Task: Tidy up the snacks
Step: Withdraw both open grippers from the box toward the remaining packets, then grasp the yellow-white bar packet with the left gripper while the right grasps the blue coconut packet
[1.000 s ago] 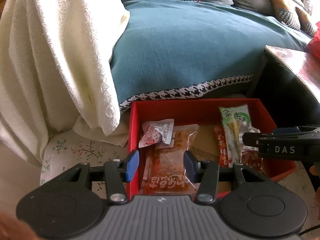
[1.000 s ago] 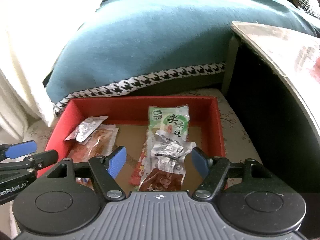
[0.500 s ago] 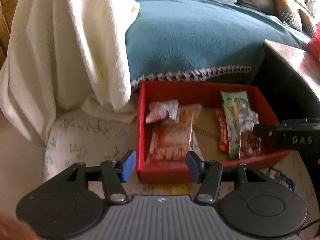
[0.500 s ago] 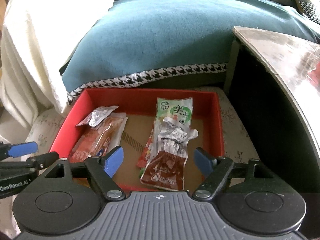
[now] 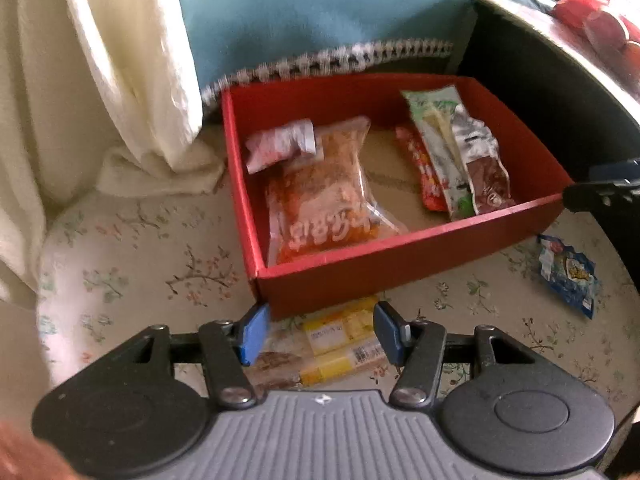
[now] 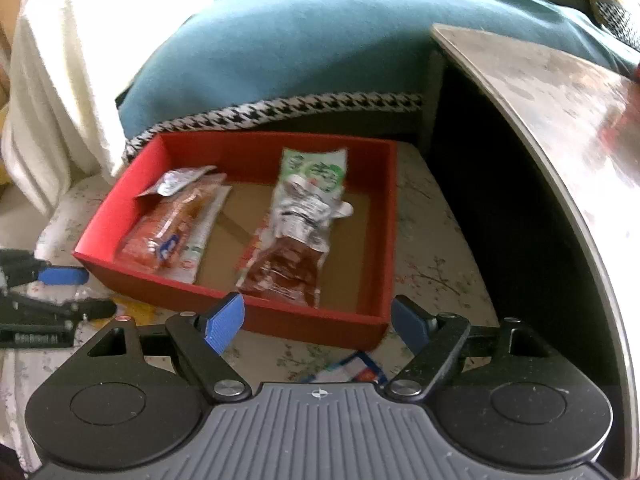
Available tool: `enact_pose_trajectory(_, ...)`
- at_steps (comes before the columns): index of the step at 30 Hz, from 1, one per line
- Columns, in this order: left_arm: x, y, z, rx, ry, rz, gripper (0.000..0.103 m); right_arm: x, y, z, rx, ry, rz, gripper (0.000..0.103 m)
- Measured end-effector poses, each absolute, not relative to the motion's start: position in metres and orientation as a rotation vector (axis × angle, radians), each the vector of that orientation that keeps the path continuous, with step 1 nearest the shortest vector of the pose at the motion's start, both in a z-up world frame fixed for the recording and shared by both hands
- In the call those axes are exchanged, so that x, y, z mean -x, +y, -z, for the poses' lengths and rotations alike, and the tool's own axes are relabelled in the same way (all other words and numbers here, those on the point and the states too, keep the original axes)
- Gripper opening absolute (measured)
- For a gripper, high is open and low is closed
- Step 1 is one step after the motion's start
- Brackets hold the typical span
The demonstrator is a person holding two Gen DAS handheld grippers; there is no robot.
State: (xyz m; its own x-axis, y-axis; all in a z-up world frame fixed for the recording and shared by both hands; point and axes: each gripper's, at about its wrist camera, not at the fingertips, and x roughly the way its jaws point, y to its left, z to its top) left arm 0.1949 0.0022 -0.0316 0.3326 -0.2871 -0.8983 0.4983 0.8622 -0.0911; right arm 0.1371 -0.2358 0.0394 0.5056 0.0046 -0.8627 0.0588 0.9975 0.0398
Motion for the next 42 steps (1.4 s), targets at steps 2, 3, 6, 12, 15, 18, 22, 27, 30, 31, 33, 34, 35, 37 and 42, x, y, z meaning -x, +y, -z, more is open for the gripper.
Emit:
enact_pose_trajectory(2,-0.198,0.000,0.040,-0.244,1.152,0.549,0.056,-0.138,-0.238,-0.037,-0.078,1.048,0.039,0.085)
enact_pose_trajectory(3,-0.196,-0.002,0.046,-0.268,1.160,0.554,0.056,-0.139,-0.238,-0.036,-0.077,1.051,0.037,0.085)
enact_pose_trajectory(6,-0.191,-0.005,0.058,-0.322,1.164,0.569,0.059,-0.141,-0.235,-0.035,-0.062,1.058,0.032,0.085)
enact_pose_trajectory(12,-0.166,0.002,0.053,-0.172,1.284,0.665,0.066,-0.140,-0.232,-0.038,-0.060,1.059,0.011,0.086)
enact_pose_trajectory(15,-0.140,-0.001,0.049,-0.212,1.298,0.671,0.066,-0.134,-0.236,-0.041,-0.065,1.064,0.003,0.086)
enact_pose_trajectory(18,-0.125,0.002,0.037,-0.231,1.272,0.702,0.066,-0.127,-0.241,-0.044,-0.064,1.063,0.002,0.087)
enact_pose_trajectory(22,-0.121,0.020,0.024,-0.143,1.286,0.601,0.068,-0.118,-0.248,-0.042,-0.047,1.076,0.011,0.087)
enact_pose_trajectory(27,-0.105,0.056,0.035,0.179,1.386,0.314,0.068,-0.118,-0.257,-0.042,-0.077,1.079,0.019,0.087)
enact_pose_trajectory(30,-0.089,0.056,0.040,0.234,1.393,0.244,0.068,-0.116,-0.259,-0.047,-0.091,1.059,0.002,0.087)
enact_pose_trajectory(31,-0.090,0.056,0.041,0.262,1.389,0.241,0.068,-0.115,-0.258,-0.047,-0.088,1.057,-0.003,0.087)
enact_pose_trajectory(33,-0.097,0.050,0.042,0.306,1.381,0.235,0.068,-0.112,-0.259,-0.049,-0.079,1.056,-0.011,0.087)
enact_pose_trajectory(34,-0.104,0.046,0.044,0.323,1.382,0.220,0.068,-0.111,-0.261,-0.050,-0.081,1.051,-0.010,0.087)
enact_pose_trajectory(35,-0.109,0.042,0.046,0.336,1.381,0.207,0.068,-0.110,-0.263,-0.051,-0.083,1.048,-0.007,0.087)
enact_pose_trajectory(37,-0.118,0.038,0.049,0.369,1.374,0.171,0.069,-0.107,-0.269,-0.052,-0.086,1.040,0.006,0.088)
enact_pose_trajectory(42,-0.139,0.030,0.052,0.396,1.340,0.114,0.084,-0.109,-0.279,-0.039,-0.087,1.078,0.029,0.088)
